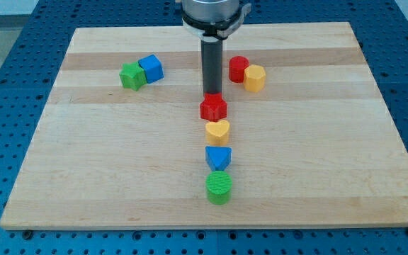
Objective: Move the blue cube diagonally to the red star
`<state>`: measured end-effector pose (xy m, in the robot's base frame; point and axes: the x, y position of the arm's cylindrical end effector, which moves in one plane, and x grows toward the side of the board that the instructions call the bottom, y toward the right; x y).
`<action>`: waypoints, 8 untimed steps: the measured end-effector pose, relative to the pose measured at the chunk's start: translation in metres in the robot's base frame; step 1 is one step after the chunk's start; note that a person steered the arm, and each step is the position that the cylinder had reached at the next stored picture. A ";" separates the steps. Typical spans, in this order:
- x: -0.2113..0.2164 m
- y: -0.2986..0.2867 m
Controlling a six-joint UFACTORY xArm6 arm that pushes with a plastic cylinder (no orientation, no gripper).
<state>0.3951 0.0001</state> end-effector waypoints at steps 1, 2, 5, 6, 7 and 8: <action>0.000 0.003; 0.000 0.003; -0.109 -0.068; -0.147 -0.092; -0.138 -0.115; -0.105 -0.125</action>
<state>0.2901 -0.1253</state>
